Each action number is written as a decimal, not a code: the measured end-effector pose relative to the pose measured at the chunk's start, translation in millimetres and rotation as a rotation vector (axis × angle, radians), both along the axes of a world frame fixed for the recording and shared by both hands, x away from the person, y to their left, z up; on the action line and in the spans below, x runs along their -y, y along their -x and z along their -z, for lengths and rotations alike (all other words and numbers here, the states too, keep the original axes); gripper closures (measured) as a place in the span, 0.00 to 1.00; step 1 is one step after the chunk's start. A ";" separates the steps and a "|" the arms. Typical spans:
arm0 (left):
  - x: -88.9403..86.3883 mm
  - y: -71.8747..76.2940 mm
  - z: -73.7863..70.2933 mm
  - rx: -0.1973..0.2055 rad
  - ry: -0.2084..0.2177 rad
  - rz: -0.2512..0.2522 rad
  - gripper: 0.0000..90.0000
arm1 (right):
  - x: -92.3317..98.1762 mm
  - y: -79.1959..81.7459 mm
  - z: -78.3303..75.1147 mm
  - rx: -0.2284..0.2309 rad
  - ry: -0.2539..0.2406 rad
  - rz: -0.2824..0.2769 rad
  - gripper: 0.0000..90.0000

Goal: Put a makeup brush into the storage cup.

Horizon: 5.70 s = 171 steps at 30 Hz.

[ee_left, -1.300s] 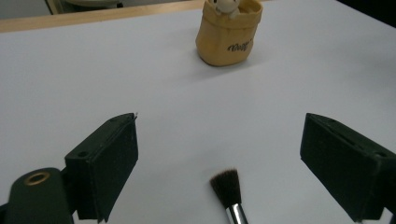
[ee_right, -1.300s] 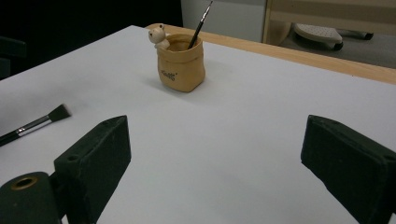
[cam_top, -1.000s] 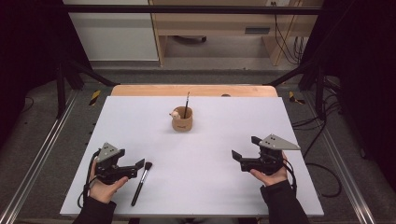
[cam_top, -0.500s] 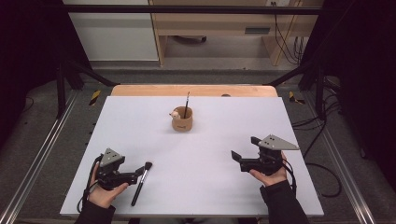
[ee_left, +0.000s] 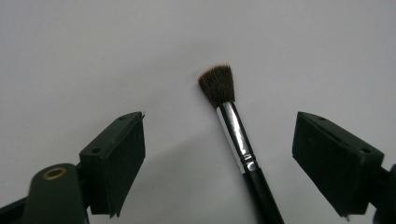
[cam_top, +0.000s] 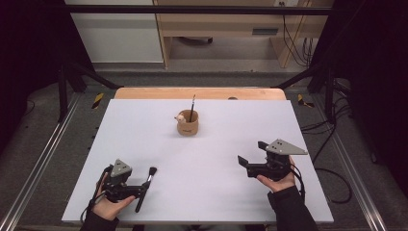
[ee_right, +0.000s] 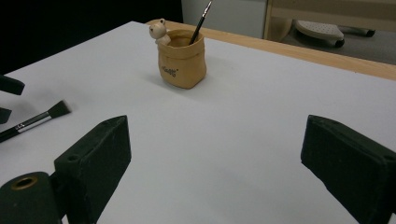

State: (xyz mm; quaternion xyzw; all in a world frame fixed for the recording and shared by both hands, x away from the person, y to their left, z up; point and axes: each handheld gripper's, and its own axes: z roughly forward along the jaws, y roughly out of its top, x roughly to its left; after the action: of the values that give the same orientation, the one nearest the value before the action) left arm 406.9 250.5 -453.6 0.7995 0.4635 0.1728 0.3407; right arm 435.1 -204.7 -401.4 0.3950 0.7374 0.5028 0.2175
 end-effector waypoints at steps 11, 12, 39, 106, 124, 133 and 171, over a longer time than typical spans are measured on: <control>4.9 2.6 3.9 -0.051 -0.026 0.020 0.29 | -1.0 -0.1 0.6 -0.002 0.000 0.000 0.10; 4.9 2.6 3.8 -0.061 -0.036 0.027 0.30 | -1.0 -0.1 0.6 -0.002 0.000 0.000 0.10; 13.9 3.7 6.9 -0.164 -0.076 0.049 0.69 | -2.3 -0.5 1.6 -0.004 0.005 -0.005 0.10; 30.2 -21.6 -13.7 -0.262 -0.282 0.195 0.62 | -3.2 -1.8 1.6 -0.011 0.006 -0.009 0.10; 38.5 -27.3 -7.3 -0.335 -0.323 0.227 0.79 | -4.2 -2.0 2.1 -0.011 0.010 -0.011 0.11; 40.8 -28.7 -7.6 -0.354 -0.330 0.222 0.85 | -4.0 -1.9 1.5 -0.008 0.010 -0.014 0.11; 36.1 -11.6 -46.2 -0.085 -0.150 0.169 0.87 | -3.1 -1.3 1.1 -0.008 0.007 -0.008 0.11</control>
State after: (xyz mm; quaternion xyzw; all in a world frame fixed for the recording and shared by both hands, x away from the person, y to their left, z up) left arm 418.5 214.5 -407.5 0.8655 0.3944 0.1437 0.2732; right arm 436.4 -201.6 -402.5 0.3933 0.7417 0.4995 0.2137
